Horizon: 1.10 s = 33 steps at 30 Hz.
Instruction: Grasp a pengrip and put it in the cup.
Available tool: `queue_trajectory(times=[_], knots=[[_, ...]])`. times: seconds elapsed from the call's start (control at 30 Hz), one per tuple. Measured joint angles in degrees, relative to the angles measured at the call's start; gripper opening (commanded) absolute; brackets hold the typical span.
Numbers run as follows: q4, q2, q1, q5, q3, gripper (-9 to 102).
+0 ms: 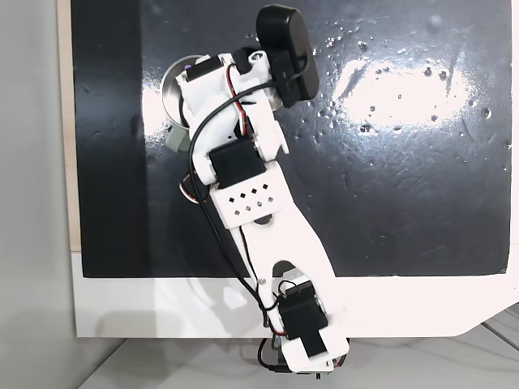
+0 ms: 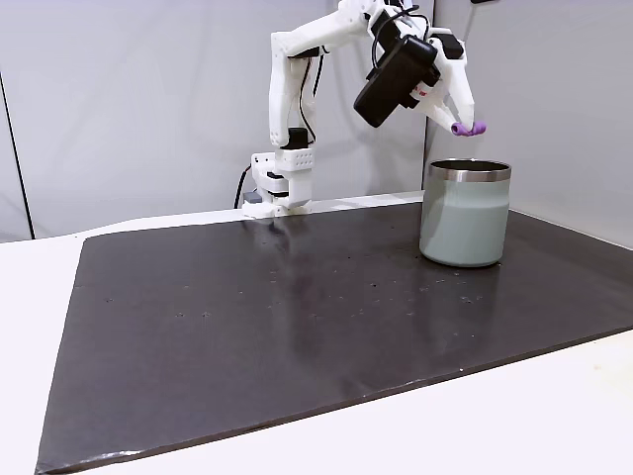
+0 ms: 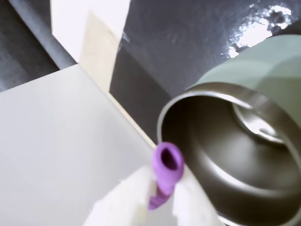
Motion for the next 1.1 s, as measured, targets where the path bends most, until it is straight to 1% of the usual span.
queue_trajectory(times=[0.3,0.47,0.6,0.77,1.1], knots=[[0.0,-2.1,-5.7,0.0,0.0,0],[0.8,-2.1,-5.3,-0.3,0.0,14],[2.1,-2.1,-5.7,-0.9,0.0,19],[2.7,-2.1,-5.4,-1.1,0.0,21],[2.8,-2.1,-5.0,-1.1,0.0,21]])
